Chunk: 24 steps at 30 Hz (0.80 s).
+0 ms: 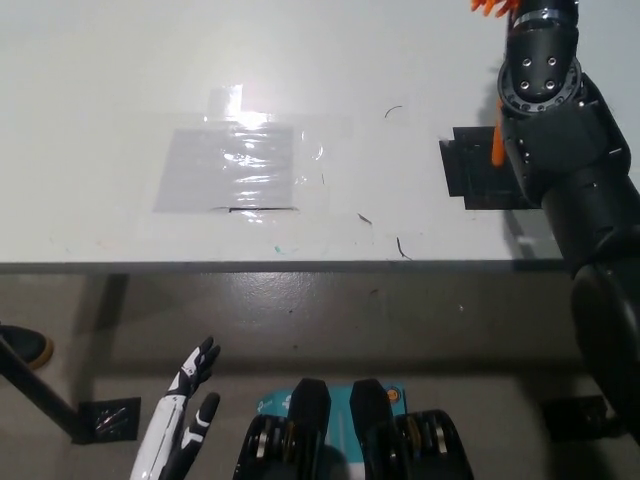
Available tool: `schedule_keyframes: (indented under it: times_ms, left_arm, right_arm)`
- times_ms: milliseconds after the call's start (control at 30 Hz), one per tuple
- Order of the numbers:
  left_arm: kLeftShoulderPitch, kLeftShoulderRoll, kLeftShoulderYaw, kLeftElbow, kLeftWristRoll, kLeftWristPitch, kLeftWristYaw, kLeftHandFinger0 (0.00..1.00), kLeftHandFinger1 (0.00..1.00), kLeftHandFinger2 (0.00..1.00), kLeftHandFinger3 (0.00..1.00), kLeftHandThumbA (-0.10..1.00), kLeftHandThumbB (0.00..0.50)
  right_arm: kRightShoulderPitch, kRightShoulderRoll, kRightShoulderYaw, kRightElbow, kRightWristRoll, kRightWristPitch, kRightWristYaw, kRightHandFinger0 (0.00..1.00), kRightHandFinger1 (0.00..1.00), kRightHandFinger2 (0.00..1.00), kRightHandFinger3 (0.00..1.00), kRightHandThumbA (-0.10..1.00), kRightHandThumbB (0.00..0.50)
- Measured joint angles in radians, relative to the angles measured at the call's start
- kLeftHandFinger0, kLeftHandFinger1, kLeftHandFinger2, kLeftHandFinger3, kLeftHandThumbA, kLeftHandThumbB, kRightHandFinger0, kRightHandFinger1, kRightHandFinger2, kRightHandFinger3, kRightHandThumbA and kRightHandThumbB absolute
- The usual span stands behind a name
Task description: The robot uses it right hand to pick up an extended orange duster kept in the middle of the desk and presses its handle against the desk to collapse it
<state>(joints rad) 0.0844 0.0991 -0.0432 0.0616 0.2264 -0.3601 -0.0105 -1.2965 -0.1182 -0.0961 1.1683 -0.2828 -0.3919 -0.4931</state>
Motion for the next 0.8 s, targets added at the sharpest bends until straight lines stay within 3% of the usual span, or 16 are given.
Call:
schedule_keyframes:
  times_ms: [367,400,433,500,633,800]
  left_arm:
    - [-0.027,0.0,0.0,0.0,0.002,-0.001,0.0,1.0,1.0,1.0,1.0,1.0,0.0]
    - [-0.028,0.0,0.0,0.0,0.002,-0.001,0.0,1.0,1.0,1.0,1.0,0.99,0.0]
    - [-0.029,0.0,0.0,0.0,0.002,-0.001,0.0,1.0,1.0,1.0,1.0,1.0,0.0]
    - [-0.032,0.0,0.0,0.0,0.002,-0.001,0.0,1.0,1.0,1.0,1.0,1.0,0.0]
    - [-0.033,0.0,0.0,0.0,0.002,-0.001,0.0,1.0,1.0,1.0,1.0,1.0,0.0]
    - [-0.033,0.0,0.0,0.0,0.001,-0.001,0.0,1.0,1.0,1.0,1.0,1.0,0.0]
  right_arm:
    - [-0.003,-0.001,-0.008,-0.01,0.058,-0.018,-0.057,0.0,0.02,0.47,0.67,-0.1,0.092]
    - [-0.003,-0.001,-0.014,-0.015,0.068,-0.019,-0.057,0.0,0.04,0.46,0.6,-0.1,0.081]
    - [-0.003,-0.001,-0.017,-0.019,0.079,-0.019,-0.057,0.0,0.06,0.5,0.66,-0.1,0.085]
    - [-0.001,0.0,-0.021,-0.023,0.089,-0.021,-0.057,0.0,0.08,0.52,0.68,-0.1,0.068]
    - [0.022,0.001,-0.014,-0.046,0.101,-0.023,-0.065,0.0,0.07,0.52,0.67,-0.1,0.116]
    - [0.064,0.004,0.023,-0.045,0.101,-0.024,-0.104,0.0,0.05,0.48,0.58,-0.1,0.119]
